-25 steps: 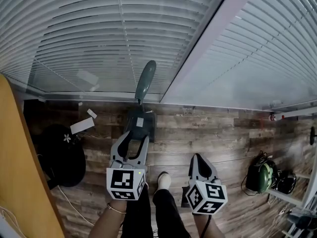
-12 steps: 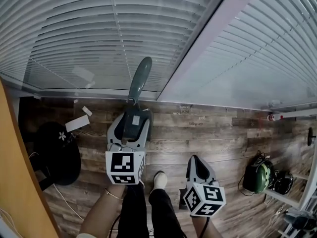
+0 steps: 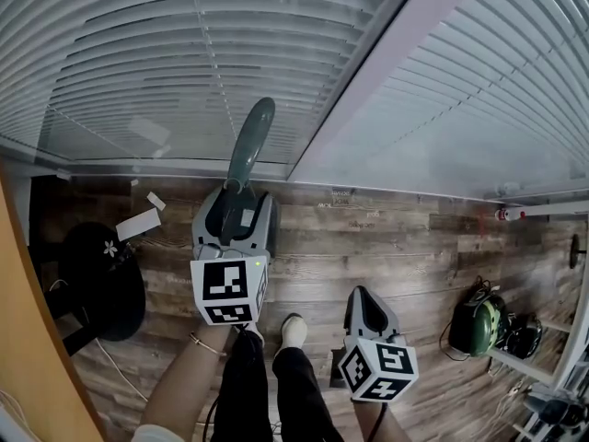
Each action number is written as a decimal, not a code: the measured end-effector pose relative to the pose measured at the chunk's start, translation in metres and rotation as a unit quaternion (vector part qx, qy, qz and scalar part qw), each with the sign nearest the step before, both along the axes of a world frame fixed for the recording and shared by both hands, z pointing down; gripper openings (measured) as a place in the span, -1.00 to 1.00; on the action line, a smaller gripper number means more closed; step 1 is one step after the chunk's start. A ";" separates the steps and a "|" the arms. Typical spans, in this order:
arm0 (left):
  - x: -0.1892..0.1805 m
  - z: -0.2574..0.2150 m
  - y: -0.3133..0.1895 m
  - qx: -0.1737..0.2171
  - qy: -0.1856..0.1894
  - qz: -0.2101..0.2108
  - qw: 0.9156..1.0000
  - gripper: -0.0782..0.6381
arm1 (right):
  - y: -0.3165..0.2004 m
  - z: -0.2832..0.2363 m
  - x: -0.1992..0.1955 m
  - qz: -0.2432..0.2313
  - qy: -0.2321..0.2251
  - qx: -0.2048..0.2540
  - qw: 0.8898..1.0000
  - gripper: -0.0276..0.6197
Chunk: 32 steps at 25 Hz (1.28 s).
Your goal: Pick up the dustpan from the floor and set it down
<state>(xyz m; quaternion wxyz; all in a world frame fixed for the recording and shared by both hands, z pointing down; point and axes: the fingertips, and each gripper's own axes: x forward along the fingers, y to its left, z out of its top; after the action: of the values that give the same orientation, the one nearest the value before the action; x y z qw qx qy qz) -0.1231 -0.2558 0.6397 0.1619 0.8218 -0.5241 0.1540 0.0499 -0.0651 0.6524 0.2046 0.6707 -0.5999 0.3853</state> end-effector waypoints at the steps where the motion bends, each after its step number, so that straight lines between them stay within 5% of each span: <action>1: 0.000 0.000 -0.003 0.000 -0.001 0.001 1.000 -0.05 | 0.000 0.000 0.000 0.000 0.000 0.000 1.000 -0.82; 8: 0.002 0.004 -0.019 -0.002 -0.025 0.005 1.000 -0.06 | 0.007 0.001 0.004 0.011 0.000 -0.007 1.000 -0.82; 11: 0.001 0.003 -0.021 0.001 -0.040 0.001 0.999 -0.30 | 0.011 0.002 0.005 0.017 -0.001 -0.010 1.000 -0.82; 19: -0.002 0.005 -0.025 0.001 -0.055 -0.014 0.998 -0.50 | 0.018 0.002 0.010 0.030 -0.001 -0.012 0.999 -0.82; 32: 0.001 -0.007 -0.003 0.014 -0.080 -0.012 0.997 -0.53 | 0.022 -0.007 0.017 0.047 -0.001 0.000 0.999 -0.82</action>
<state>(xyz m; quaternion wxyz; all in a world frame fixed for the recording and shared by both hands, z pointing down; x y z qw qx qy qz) -0.1222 -0.2585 0.6330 0.1095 0.8025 -0.5476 0.2101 0.0667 -0.0428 0.6451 0.1855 0.6982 -0.5676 0.3950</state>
